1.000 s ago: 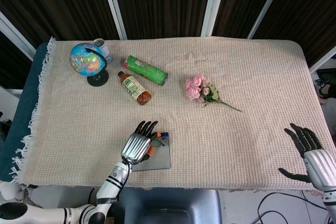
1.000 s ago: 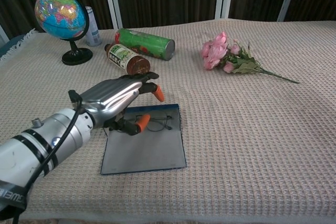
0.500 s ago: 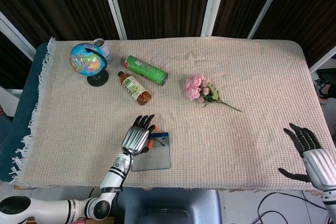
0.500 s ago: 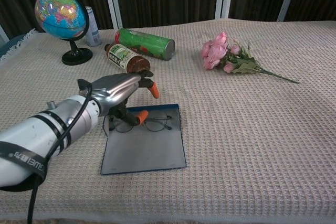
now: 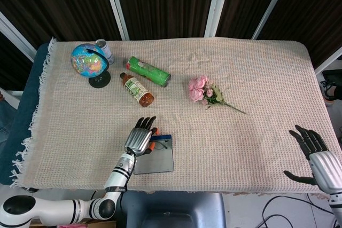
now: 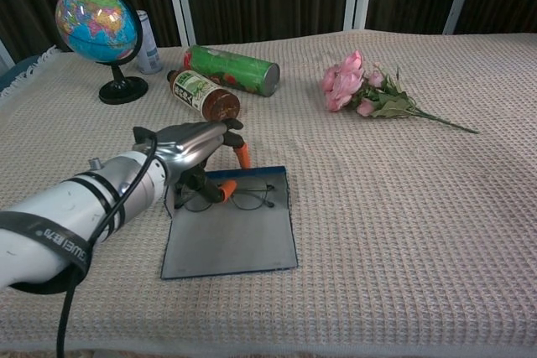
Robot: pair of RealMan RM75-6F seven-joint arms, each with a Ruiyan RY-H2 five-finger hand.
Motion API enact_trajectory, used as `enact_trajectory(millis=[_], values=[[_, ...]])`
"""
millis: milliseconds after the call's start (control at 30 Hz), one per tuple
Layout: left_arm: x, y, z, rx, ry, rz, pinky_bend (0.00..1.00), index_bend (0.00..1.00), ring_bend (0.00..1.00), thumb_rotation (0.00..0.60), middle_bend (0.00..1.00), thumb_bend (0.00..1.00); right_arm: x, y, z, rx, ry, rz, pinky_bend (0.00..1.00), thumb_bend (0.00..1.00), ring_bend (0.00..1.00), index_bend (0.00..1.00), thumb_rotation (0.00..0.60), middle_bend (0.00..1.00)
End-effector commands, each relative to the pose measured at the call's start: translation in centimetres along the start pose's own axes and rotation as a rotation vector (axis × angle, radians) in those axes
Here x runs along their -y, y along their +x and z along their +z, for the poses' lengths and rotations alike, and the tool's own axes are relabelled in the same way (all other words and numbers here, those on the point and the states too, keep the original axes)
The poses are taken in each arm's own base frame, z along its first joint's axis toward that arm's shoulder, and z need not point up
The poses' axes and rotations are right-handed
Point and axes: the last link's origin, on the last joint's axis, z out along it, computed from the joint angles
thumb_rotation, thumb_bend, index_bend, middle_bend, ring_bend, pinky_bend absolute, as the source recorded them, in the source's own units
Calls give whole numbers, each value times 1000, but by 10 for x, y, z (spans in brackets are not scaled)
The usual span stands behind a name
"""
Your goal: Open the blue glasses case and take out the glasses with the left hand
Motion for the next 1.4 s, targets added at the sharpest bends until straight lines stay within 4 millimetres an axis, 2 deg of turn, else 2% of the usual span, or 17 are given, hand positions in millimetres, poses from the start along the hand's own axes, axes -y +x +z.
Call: enact_trajectory(millis=[33,800,1133,1400], values=[[-1,0,0,-2,-3,-2,0,387,0,600,0,438,0,0,0,0,0,0,0,18,0,0,600,0],[0,0,2,-2,4,12,0,469,0,600,0,458,0,0,1,-7,-1,0,0,16,0,0,600,0],[2,-1,3,2,11,23,0,535,0,600,0,464,0,0,1,-5,0,0,0,14,0,0,600,0],[1,1,2,-16,9,23,0,597,0,600,0,558,0,0,1,-4,1,1,0,21,0,0,600,0]])
